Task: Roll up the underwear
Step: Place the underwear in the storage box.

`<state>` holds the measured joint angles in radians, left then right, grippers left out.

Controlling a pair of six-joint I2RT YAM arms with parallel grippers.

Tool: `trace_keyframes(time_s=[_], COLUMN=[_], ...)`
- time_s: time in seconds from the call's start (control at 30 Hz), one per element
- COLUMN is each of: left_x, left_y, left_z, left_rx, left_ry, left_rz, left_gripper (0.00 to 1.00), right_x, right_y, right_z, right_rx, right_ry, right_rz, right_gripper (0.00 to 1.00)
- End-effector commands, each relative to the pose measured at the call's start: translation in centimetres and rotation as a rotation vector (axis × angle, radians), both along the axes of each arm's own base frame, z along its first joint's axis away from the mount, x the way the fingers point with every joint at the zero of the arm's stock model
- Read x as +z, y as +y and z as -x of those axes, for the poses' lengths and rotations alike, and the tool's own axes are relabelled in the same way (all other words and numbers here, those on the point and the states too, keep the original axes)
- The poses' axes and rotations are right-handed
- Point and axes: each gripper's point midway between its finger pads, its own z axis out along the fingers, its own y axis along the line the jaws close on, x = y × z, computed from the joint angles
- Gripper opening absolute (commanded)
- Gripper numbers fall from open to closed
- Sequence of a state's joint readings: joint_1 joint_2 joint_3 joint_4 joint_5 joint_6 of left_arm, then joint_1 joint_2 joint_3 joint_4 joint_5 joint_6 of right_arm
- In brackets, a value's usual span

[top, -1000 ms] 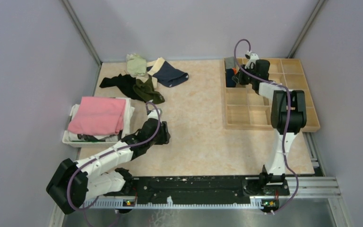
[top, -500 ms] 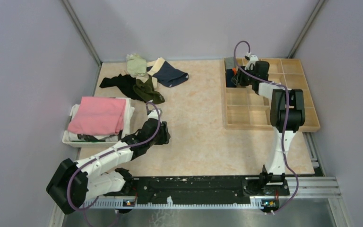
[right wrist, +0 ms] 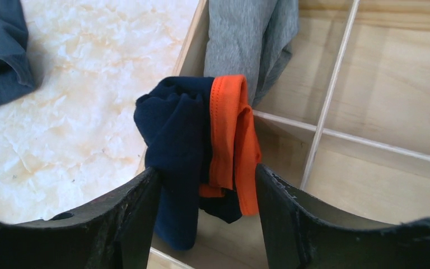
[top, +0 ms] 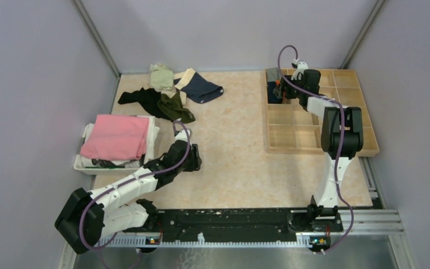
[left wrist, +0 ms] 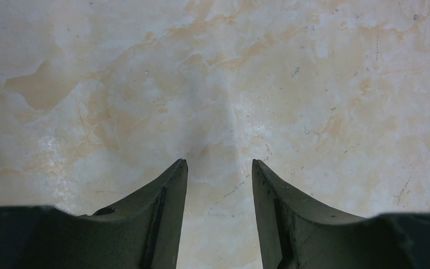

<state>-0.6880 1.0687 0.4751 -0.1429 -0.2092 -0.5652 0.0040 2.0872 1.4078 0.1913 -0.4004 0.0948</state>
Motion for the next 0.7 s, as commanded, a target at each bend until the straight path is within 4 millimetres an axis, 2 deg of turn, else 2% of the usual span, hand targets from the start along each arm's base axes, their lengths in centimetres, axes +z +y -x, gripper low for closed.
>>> trace_keyframes(time_s=[0.0,0.07,0.23,0.37,0.43,0.57,0.67], left_x=[2.0,1.9,1.9,1.9,1.9,2.0,2.0], left_y=[-0.6,-0.5,-0.6,-0.5,-0.5,-0.5,-0.5], left_z=[-1.0,-1.0,-1.0,-0.9,-0.9,-0.9,-0.9], left_rx=[-0.004,-0.004,-0.005,-0.007,-0.007,-0.006,-0.005], left_ry=[-0.054,-0.053,-0.053,-0.053,-0.054,-0.056,-0.057], left_rz=[0.032,0.031,0.032,0.029,0.031,0.033,0.034], left_gripper=[0.53,0.53,0.53,0.53,0.53,0.53,0.53], right_x=[5.5,5.5,4.9,4.4,4.1,3.9,4.0], right_y=[-0.6,-0.7,-1.0,-1.8,-2.3,-3.1,-3.4], right_z=[-0.8,-0.8,-0.9,-0.9,-1.0,-1.1,-1.2], right_rx=[-0.020,-0.021,-0.037,-0.077,-0.106,-0.151,-0.163], right_ry=[-0.128,-0.123,-0.100,-0.082,-0.074,-0.065,-0.067], right_rz=[0.030,0.035,0.049,0.068,0.081,0.100,0.109], right_gripper=[0.61,0.60,0.44,0.36,0.36,0.50,0.51])
